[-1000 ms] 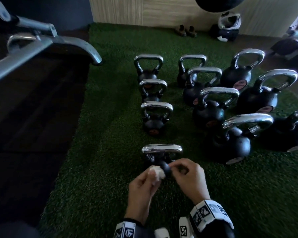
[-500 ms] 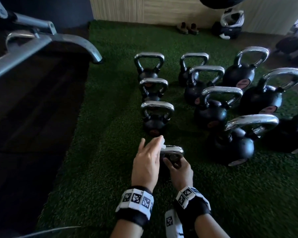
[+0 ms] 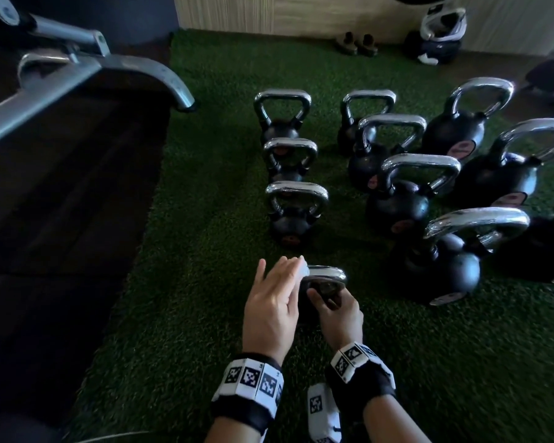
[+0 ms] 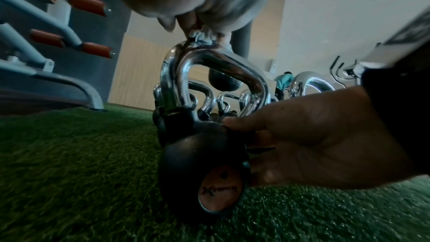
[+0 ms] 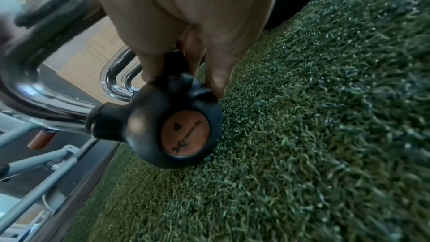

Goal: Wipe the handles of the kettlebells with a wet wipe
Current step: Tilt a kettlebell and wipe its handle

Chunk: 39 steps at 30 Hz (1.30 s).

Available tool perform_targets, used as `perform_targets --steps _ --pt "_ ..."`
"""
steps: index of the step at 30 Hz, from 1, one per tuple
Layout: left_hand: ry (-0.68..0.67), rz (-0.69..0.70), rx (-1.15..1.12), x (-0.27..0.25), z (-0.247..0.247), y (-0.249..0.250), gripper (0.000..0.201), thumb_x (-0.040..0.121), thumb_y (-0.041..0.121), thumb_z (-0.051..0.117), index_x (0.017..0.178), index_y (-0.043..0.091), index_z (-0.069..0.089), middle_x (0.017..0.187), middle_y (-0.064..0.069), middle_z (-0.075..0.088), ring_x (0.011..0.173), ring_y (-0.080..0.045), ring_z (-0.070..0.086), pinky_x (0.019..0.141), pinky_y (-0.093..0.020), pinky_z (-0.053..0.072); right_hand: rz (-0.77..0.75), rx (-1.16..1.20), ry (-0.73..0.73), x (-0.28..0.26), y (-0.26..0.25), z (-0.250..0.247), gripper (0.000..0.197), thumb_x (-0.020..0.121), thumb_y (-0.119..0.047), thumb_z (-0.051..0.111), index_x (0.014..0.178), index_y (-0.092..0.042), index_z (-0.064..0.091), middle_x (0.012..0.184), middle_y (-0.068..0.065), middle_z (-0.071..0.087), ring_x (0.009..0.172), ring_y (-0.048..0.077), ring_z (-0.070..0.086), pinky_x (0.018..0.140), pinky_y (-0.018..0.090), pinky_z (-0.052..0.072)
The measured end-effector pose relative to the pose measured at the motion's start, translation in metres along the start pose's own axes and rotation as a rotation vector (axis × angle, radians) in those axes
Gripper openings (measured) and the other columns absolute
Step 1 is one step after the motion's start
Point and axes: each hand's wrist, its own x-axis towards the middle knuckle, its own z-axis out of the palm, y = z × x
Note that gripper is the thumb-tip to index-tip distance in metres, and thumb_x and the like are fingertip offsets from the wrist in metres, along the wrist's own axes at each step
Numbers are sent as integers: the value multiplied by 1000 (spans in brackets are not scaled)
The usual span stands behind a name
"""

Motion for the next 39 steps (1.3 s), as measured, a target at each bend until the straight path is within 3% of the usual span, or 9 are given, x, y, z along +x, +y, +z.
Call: perform_targets --steps 6,12,16,19,22,30,33,36,39 --pt "238 -413 -169 -10 -6 -19 27 99 20 64 123 12 74 115 -5 77 103 -17 76 101 -49 57 11 -3 -1 2 1 -1 28 83 -48 79 103 -30 71 95 -12 73 98 12 71 95 37 56" --pt "314 -552 -385 -14 0 -3 29 100 21 63 126 12 72 117 12 71 107 5 70 91 -20 57 1 29 -8 1 0 -2 21 84 -45 79 100 -34 70 92 -16 71 97 9 70 95 36 56" --pt "267 -780 -549 -24 6 -11 26 103 18 60 127 15 70 120 3 73 106 11 68 90 -7 50 1 57 -11 0 -2 -2 16 85 -42 79 96 -35 69 91 -17 71 95 7 70 89 28 55" --pt "146 -820 -532 -36 10 -21 28 103 21 60 131 22 66 126 -1 73 115 -2 68 95 -12 52 8 99 -21 -1 -4 -3 14 86 -39 80 92 -36 68 92 -16 71 93 5 69 84 23 51" --pt "106 -839 -548 -37 8 -23 33 100 17 65 133 14 66 120 10 72 105 8 69 88 -6 51 15 117 -29 0 -5 -5 16 85 -40 80 93 -34 68 93 -14 73 92 5 69 89 28 54" --pt "170 -859 -414 -28 15 -23 33 90 22 79 121 11 75 110 0 78 89 20 65 76 2 46 12 38 49 -24 1 -1 31 75 -42 87 100 -30 72 93 -11 74 90 10 69 86 32 56" --pt "121 -824 -435 -6 24 -34 27 90 18 79 115 9 77 110 3 77 83 28 60 80 3 46 -87 -42 28 -46 19 -3 32 76 -20 84 98 -33 66 93 -7 72 88 14 69 81 31 54" --pt "-55 -775 -464 14 31 -45 26 91 19 79 115 9 78 113 -1 78 89 21 66 89 -6 51 -224 -123 -38 -55 23 -12 44 79 0 75 97 -39 63 97 -13 64 89 5 62 80 16 47" --pt "-217 -808 -521 23 30 -59 29 90 31 77 115 16 78 112 6 78 104 5 71 103 -27 55 -215 -88 -132 -22 17 -21 31 87 -10 75 104 -35 73 109 -12 64 99 3 62 84 2 43"
